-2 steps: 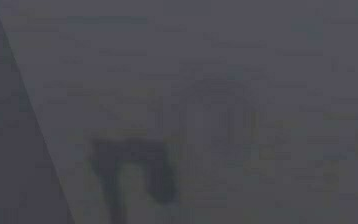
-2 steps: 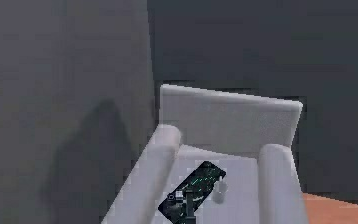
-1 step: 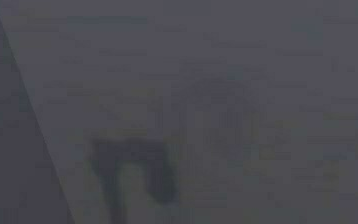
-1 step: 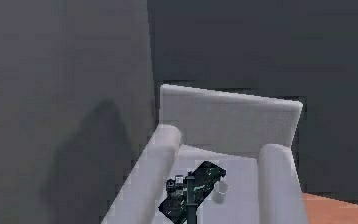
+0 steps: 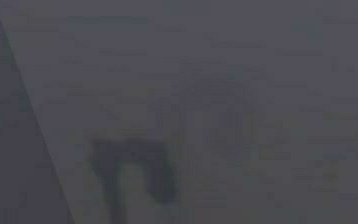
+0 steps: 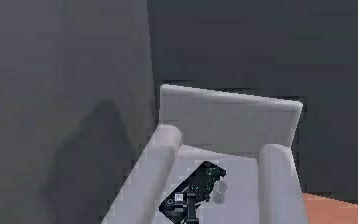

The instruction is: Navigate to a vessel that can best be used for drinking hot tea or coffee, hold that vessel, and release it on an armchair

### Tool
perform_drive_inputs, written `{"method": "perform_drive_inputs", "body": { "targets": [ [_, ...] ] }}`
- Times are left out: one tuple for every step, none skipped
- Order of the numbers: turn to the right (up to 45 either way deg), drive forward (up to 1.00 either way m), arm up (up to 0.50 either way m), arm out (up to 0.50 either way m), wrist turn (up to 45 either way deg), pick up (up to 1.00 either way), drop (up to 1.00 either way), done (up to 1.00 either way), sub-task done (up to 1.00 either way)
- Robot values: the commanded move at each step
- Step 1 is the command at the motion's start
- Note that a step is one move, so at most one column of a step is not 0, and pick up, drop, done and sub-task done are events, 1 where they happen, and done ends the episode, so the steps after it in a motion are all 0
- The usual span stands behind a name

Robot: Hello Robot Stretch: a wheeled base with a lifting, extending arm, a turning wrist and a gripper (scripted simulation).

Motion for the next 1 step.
{"method": "perform_drive_inputs", "body": {
  "targets": [
    [0.0,0.00,0.00,0.00,0.0,0.00,0.00,1.00,0.00]
  ]
}}
